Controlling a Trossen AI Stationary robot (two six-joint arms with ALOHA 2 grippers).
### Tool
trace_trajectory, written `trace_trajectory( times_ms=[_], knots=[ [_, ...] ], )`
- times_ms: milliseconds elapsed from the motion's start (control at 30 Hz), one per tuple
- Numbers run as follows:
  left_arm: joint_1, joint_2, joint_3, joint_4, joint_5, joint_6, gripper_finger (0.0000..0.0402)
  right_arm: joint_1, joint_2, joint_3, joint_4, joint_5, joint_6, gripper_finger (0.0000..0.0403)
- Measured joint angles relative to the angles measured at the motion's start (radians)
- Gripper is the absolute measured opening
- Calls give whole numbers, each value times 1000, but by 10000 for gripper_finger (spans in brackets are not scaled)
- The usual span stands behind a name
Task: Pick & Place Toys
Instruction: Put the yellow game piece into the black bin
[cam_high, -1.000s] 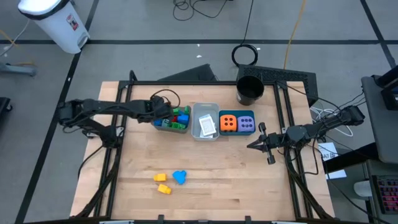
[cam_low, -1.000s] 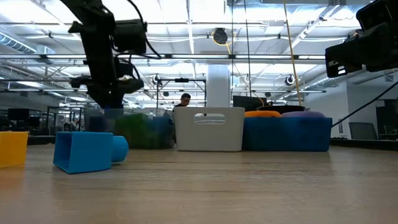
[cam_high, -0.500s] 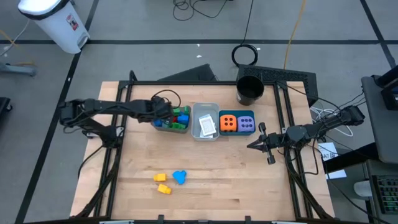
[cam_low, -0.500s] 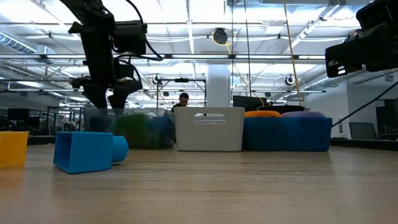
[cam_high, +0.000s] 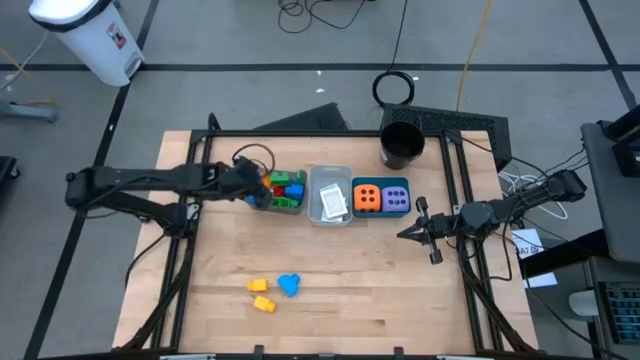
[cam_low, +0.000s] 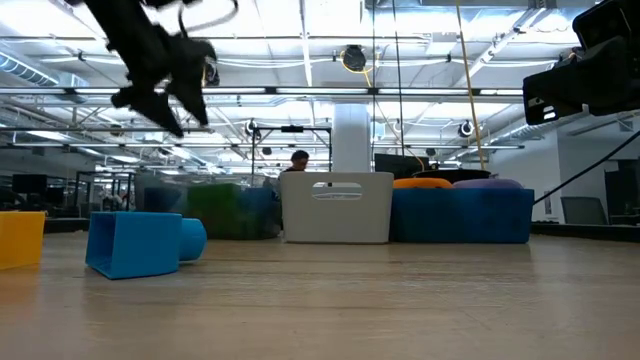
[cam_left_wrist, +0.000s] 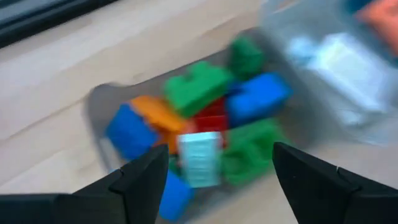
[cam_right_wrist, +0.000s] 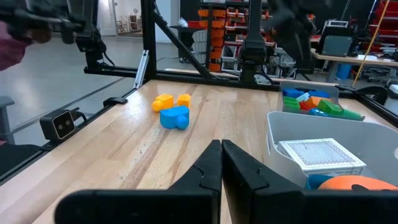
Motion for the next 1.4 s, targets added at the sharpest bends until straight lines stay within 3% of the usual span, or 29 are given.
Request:
trace_trajectory(
  times_ms=[200,367,733,1033,1400],
  knots=[
    [-246,-72,0,114,-49,-7,294,0,0,0,0,0,0,4],
    [-453,-63,0,215,-20,-4,294,0,0,0,0,0,0,4],
    [-795,164,-1,280,48,80,294,0,0,0,0,0,0,4],
    [-874,386,-1,256,89,59,294,0,0,0,0,0,0,4],
    [-851,509,-1,182,89,-29,294,0,0,0,0,0,0,4]
  ],
)
